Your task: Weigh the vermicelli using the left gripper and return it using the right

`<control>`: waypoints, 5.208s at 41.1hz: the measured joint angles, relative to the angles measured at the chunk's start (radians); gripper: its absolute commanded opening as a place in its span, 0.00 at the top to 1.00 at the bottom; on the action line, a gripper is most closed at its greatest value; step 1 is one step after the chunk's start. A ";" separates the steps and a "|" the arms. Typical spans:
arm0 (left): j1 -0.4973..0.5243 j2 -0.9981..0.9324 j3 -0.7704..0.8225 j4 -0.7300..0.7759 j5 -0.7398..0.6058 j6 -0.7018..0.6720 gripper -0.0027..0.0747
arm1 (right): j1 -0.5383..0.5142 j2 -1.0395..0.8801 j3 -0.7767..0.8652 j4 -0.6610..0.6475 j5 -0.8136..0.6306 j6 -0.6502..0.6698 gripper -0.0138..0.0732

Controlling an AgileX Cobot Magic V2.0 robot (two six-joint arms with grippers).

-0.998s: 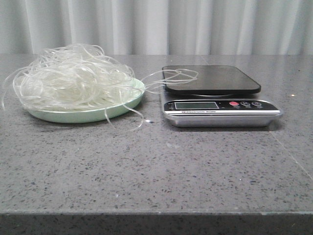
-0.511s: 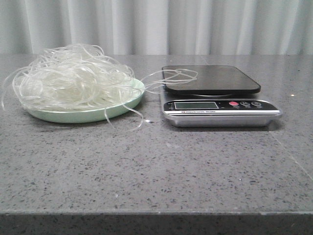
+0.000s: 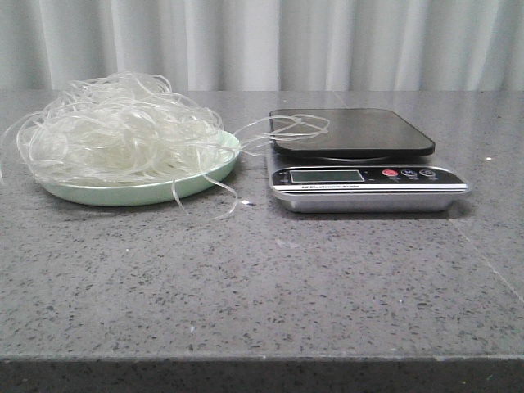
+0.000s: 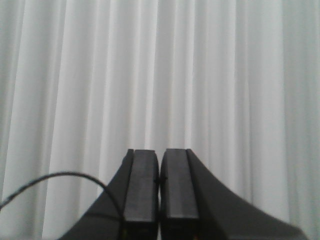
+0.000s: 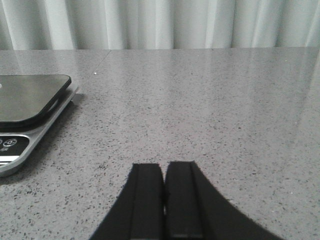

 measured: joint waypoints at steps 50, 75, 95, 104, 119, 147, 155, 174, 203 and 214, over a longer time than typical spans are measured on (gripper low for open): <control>-0.419 1.353 -1.070 -0.131 1.091 0.000 0.12 | 0.000 0.000 0.000 0.000 0.000 0.000 0.67; -0.419 1.781 -1.370 -0.061 1.389 -0.002 0.12 | 0.000 0.000 0.000 0.000 0.000 0.000 0.67; -0.419 1.856 -1.375 -0.071 1.401 -0.002 0.44 | 0.000 0.000 0.000 0.000 0.000 0.000 0.67; -0.419 1.856 -1.375 -0.076 1.404 -0.002 0.76 | 0.000 0.000 0.000 0.000 0.000 0.000 0.67; -0.419 1.860 -1.443 -0.068 1.427 -0.002 0.79 | 0.000 0.000 0.000 0.015 0.000 0.000 0.67; -0.419 1.772 -1.873 -0.168 1.450 -0.002 0.79 | 0.000 0.000 0.000 0.018 0.000 0.000 0.67; -0.471 1.769 -1.947 -0.242 1.426 -0.002 0.79 | 0.000 0.000 0.000 0.019 0.000 0.000 0.67; -0.657 1.937 -1.951 -0.262 1.392 -0.002 0.79 | 0.000 0.000 0.000 0.019 0.000 0.000 0.67; -0.693 2.122 -1.951 -0.209 1.375 -0.002 0.79 | 0.000 0.000 0.000 0.021 0.000 0.000 0.67; -0.693 2.122 -1.951 -0.209 1.392 -0.002 0.62 | 0.000 0.000 0.000 0.021 0.000 0.000 0.67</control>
